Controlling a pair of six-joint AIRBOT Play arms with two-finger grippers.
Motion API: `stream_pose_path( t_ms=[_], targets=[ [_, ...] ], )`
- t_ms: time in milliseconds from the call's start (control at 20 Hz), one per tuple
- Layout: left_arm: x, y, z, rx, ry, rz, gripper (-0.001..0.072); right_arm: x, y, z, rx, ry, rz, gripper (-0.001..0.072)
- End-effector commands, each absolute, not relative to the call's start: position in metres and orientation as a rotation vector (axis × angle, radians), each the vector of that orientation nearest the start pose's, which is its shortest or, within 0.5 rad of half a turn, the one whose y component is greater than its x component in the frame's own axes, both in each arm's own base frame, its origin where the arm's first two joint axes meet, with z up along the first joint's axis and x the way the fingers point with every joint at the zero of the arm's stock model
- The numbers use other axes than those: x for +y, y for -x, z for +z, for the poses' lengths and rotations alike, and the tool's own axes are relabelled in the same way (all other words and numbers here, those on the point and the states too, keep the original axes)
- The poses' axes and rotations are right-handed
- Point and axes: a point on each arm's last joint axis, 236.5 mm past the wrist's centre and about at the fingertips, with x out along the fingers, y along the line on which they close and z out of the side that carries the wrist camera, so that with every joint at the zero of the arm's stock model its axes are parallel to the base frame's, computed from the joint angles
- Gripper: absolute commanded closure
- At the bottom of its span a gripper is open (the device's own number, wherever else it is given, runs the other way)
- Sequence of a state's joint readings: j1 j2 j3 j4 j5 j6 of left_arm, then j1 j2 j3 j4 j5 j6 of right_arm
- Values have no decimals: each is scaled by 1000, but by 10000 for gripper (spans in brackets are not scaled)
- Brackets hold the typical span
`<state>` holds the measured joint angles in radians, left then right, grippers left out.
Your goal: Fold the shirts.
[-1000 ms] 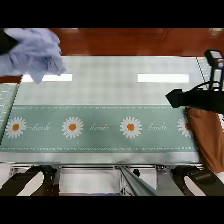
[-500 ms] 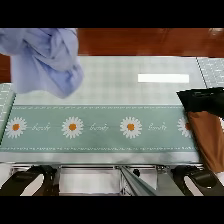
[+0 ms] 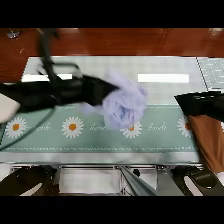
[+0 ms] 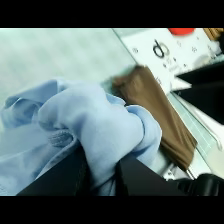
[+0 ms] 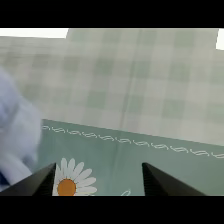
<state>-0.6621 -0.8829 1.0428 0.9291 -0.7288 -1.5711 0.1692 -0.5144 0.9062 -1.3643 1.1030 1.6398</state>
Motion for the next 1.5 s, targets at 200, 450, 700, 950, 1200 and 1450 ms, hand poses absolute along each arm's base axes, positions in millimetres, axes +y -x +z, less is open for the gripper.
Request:
stream_pose_path(
  t_ms=[200,450,700,950,1200,1450],
  targets=[
    [-285,-233,6,1065,425,-653,665,104,-261,147,835,-203,323,93],
    [-237,-238,-31,1205,394,-534,5,134,-284,98,989,-297,390,92],
    [-110,-257,3,1336,220,-329,7,51,-325,100,991,-340,182,91],
    [-105,-194,-38,1487,422,-352,8,-24,-262,14,1245,-500,-48,92],
    [-156,-195,-68,1339,688,-493,8,80,-214,-46,1403,-725,242,92],
    [-185,-194,-72,1330,737,-600,17,125,-207,-62,1428,-638,300,92]
  ],
)
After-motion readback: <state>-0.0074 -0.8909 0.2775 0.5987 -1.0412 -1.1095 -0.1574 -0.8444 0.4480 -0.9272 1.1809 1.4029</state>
